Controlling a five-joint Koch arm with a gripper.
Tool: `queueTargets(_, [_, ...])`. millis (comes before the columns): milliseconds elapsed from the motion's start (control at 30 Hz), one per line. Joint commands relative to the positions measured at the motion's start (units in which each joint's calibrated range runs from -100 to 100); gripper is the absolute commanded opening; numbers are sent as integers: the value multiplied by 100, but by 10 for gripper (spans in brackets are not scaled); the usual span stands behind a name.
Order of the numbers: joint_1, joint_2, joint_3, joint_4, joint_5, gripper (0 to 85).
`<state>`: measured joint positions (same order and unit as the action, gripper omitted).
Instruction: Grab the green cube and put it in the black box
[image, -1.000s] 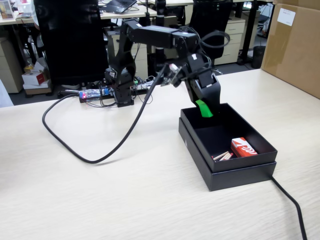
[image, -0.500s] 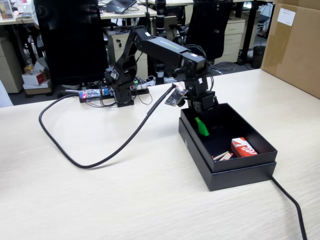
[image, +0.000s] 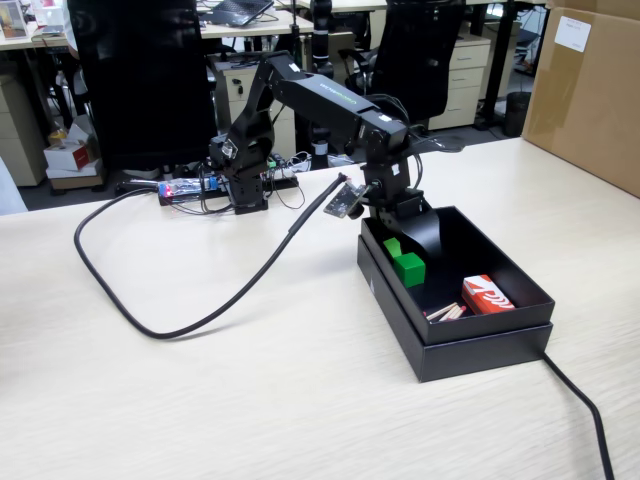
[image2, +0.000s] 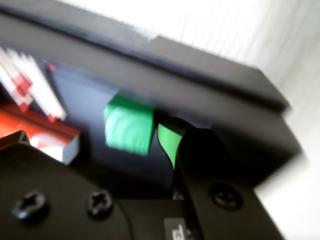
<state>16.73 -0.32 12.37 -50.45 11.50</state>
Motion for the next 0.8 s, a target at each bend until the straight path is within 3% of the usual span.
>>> queueTargets(0, [49,-1029,187,47,-15,503])
queueTargets(200, [-220,-2681,-276,55,-93,500])
queueTargets(467, [-1001,-5263,-2361,962,-762,504])
queueTargets(767, [-1543,-7558,-4954,1472,-952,509])
